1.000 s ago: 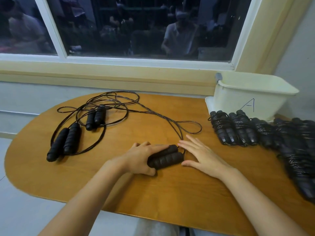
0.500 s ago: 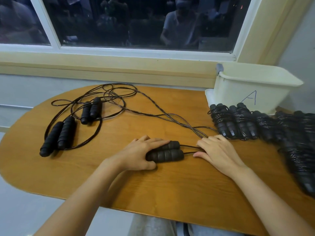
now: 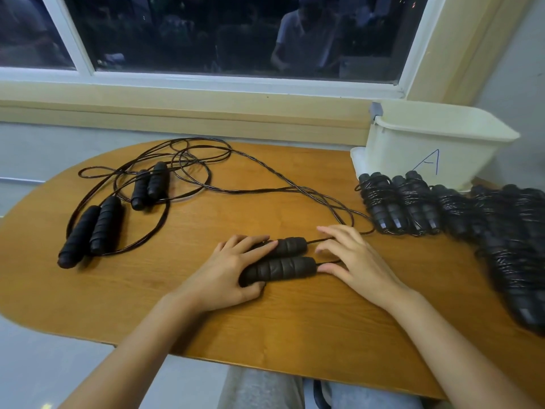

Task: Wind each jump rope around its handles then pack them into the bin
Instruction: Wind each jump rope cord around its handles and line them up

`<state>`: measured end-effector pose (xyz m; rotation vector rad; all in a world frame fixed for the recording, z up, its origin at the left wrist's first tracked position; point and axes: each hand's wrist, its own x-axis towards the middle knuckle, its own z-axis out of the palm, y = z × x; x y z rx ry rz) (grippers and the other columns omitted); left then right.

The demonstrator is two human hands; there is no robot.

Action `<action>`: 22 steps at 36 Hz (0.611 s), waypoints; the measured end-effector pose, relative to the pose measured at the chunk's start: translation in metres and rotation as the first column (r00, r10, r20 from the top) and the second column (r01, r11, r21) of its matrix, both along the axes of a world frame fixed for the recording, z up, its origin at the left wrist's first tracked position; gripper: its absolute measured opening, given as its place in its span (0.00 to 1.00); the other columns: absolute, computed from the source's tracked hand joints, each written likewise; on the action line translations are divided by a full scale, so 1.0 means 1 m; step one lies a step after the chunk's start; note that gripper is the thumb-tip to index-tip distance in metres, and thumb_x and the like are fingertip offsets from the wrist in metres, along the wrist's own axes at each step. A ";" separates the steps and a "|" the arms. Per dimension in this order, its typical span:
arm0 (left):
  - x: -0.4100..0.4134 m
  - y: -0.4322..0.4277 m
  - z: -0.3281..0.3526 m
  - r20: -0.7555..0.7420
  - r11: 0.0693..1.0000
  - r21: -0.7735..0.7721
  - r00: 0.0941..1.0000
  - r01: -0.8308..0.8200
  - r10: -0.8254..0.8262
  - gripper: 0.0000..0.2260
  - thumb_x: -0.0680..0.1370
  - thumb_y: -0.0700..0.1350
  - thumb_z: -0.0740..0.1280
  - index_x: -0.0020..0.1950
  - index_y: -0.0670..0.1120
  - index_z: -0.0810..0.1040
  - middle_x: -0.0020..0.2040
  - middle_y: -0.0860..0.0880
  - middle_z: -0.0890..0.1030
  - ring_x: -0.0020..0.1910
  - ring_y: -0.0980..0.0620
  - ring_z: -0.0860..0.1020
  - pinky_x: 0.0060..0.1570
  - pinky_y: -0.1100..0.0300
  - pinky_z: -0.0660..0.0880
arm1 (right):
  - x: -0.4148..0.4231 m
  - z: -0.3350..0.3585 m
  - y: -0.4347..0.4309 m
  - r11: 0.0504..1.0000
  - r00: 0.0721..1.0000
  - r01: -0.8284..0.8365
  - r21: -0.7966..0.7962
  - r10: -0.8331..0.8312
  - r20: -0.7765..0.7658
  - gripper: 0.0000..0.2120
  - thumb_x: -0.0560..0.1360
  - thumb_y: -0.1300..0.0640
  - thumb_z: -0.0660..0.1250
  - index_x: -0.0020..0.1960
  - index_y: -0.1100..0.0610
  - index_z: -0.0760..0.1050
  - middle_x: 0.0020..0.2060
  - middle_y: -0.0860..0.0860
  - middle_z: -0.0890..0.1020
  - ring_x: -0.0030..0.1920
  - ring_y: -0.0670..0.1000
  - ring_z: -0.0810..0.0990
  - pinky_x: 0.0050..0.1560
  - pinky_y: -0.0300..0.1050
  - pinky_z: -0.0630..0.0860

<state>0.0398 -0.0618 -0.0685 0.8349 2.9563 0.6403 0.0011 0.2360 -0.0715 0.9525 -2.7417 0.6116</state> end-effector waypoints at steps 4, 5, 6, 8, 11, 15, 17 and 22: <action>0.002 0.000 -0.003 -0.021 0.999 0.031 1.000 -0.007 0.008 0.31 0.78 0.62 0.63 0.78 0.64 0.54 0.77 0.62 0.57 0.70 0.62 0.57 0.69 0.60 0.57 | -0.004 -0.006 -0.004 0.999 0.999 -0.040 -0.026 0.040 0.015 0.13 0.77 0.45 0.60 0.50 0.50 0.79 0.67 0.43 0.75 0.66 0.40 0.66 0.64 0.43 0.62; 0.002 0.000 -0.003 -0.027 0.999 0.032 1.000 -0.011 0.012 0.31 0.79 0.62 0.63 0.78 0.64 0.54 0.77 0.62 0.58 0.70 0.63 0.57 0.69 0.60 0.58 | -0.005 -0.007 -0.005 0.999 0.999 -0.045 -0.030 0.046 0.007 0.13 0.77 0.45 0.60 0.50 0.50 0.79 0.66 0.43 0.76 0.66 0.42 0.68 0.63 0.43 0.63; 0.001 0.000 -0.004 -0.030 0.999 0.034 0.999 -0.015 0.016 0.30 0.79 0.61 0.63 0.78 0.64 0.55 0.76 0.62 0.58 0.70 0.63 0.58 0.69 0.60 0.58 | -0.005 -0.009 -0.005 0.998 0.999 -0.047 -0.034 0.048 0.002 0.12 0.77 0.45 0.60 0.49 0.50 0.80 0.65 0.43 0.77 0.65 0.43 0.69 0.63 0.43 0.63; 0.000 -0.001 -0.005 -0.027 0.999 0.044 0.999 -0.019 0.020 0.29 0.79 0.61 0.62 0.78 0.64 0.56 0.76 0.62 0.59 0.70 0.63 0.58 0.69 0.59 0.59 | -0.006 -0.010 -0.005 0.997 0.999 -0.049 -0.051 0.049 0.000 0.12 0.77 0.45 0.61 0.49 0.49 0.80 0.64 0.42 0.77 0.64 0.41 0.69 0.63 0.43 0.63; 0.000 -0.001 -0.005 -0.041 0.999 0.033 0.999 -0.019 0.021 0.29 0.78 0.61 0.61 0.78 0.64 0.56 0.76 0.62 0.60 0.70 0.62 0.58 0.69 0.57 0.59 | -0.006 -0.011 -0.004 0.996 0.999 -0.043 -0.076 0.044 0.016 0.11 0.76 0.45 0.62 0.49 0.48 0.80 0.65 0.41 0.76 0.64 0.37 0.65 0.64 0.43 0.63; -0.001 0.000 -0.003 -0.054 0.999 0.023 0.998 -0.038 0.039 0.29 0.78 0.61 0.61 0.78 0.65 0.55 0.77 0.62 0.59 0.71 0.59 0.57 0.70 0.52 0.56 | -0.007 -0.009 -0.005 0.998 0.999 -0.030 -0.063 0.032 0.030 0.12 0.75 0.43 0.64 0.53 0.46 0.80 0.68 0.37 0.70 0.72 0.39 0.60 0.69 0.42 0.56; -0.003 -0.001 0.001 -0.013 0.999 0.018 0.999 -0.041 0.041 0.30 0.78 0.61 0.64 0.77 0.65 0.55 0.77 0.62 0.59 0.73 0.58 0.56 0.72 0.50 0.53 | -0.006 -0.006 -0.006 0.998 0.998 -0.025 -0.064 0.028 0.049 0.14 0.74 0.40 0.65 0.55 0.45 0.80 0.69 0.35 0.68 0.74 0.38 0.58 0.68 0.41 0.54; -0.010 0.002 0.017 0.113 0.995 0.081 0.993 -0.050 0.041 0.32 0.72 0.72 0.59 0.74 0.64 0.64 0.74 0.62 0.64 0.72 0.60 0.58 0.73 0.50 0.57 | -0.009 0.004 -0.002 0.987 0.998 0.026 -0.160 -0.018 0.054 0.18 0.74 0.37 0.61 0.55 0.45 0.80 0.67 0.39 0.73 0.71 0.40 0.64 0.66 0.46 0.64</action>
